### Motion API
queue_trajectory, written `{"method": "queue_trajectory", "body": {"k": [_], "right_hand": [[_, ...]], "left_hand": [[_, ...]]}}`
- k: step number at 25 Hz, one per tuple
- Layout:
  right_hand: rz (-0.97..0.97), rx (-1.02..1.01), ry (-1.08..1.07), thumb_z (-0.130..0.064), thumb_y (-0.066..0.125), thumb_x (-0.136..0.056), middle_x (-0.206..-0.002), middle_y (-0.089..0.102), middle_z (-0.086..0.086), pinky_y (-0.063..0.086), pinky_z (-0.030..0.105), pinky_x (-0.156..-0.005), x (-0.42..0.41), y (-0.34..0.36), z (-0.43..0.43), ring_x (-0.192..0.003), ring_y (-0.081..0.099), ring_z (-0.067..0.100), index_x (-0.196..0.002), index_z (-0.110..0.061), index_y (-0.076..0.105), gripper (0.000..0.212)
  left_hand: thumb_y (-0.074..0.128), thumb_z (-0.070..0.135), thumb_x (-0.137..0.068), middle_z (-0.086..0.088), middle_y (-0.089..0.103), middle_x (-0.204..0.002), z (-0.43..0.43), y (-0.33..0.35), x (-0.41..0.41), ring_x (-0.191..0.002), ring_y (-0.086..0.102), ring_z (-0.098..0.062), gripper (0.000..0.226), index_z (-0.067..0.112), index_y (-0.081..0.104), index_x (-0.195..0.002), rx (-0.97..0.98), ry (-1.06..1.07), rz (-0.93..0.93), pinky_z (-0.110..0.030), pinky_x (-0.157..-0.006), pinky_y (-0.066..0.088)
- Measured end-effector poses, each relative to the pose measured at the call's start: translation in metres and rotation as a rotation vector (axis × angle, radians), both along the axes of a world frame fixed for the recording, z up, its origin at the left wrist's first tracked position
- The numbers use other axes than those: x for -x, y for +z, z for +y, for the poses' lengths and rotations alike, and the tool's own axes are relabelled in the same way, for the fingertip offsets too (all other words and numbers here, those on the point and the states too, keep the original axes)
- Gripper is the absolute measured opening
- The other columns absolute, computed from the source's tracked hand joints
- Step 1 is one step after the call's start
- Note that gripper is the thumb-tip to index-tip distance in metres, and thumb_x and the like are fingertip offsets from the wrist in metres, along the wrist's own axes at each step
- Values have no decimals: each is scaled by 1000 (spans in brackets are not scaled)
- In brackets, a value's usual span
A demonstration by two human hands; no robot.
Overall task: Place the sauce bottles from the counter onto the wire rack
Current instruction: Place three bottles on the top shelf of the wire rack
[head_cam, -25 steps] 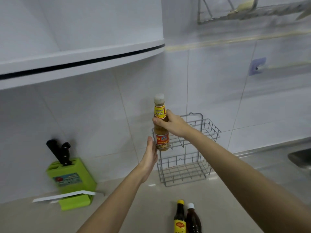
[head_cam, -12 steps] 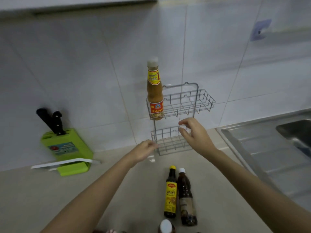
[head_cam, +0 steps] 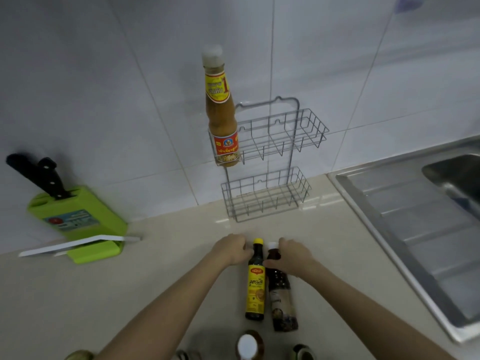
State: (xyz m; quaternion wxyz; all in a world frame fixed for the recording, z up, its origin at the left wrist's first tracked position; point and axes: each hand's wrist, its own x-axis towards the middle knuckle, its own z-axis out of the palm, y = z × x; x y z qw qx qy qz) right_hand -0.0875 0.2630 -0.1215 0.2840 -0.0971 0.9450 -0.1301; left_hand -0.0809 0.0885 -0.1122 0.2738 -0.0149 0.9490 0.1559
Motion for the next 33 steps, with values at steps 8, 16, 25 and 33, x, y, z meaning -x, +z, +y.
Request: {"method": "queue_trajectory", "body": {"k": [8, 16, 25, 33], "right_hand": [[-341, 388, -439, -29, 60, -81, -104, 57, 13, 50, 31, -56, 9, -14, 20, -88, 59, 27, -114, -4, 50, 43], [-415, 580, -476, -24, 64, -89, -97, 59, 12, 44, 22, -49, 4, -10, 22, -68, 58, 14, -108, -11, 43, 31], [-18, 991, -503, -18, 61, -91, -111, 63, 25, 55, 51, -86, 17, 61, 17, -98, 65, 35, -110, -13, 41, 28], [312, 1196, -362, -19, 61, -92, -117, 62, 13, 49, 50, -97, 46, 193, 20, -106, 62, 29, -115, -19, 42, 30]], "left_hand": [[71, 29, -74, -4, 54, -66, 17, -32, 14, -70, 57, -26, 28, 14, 50, -62, -250, 265, -79, -29, -55, 35], [64, 17, -83, -2, 49, -56, 7, -15, 5, -46, 46, -13, 17, 12, 53, -71, -522, 471, -96, -18, -37, 35], [61, 25, -90, -12, 62, -82, -12, 73, 1, -67, 60, -26, 16, 10, 58, -87, -480, 315, 200, -33, -55, 52], [55, 20, -94, -13, 62, -86, -6, 215, 15, -64, 58, -19, 13, 8, 54, -96, -545, 234, 461, -30, -55, 52]]}}
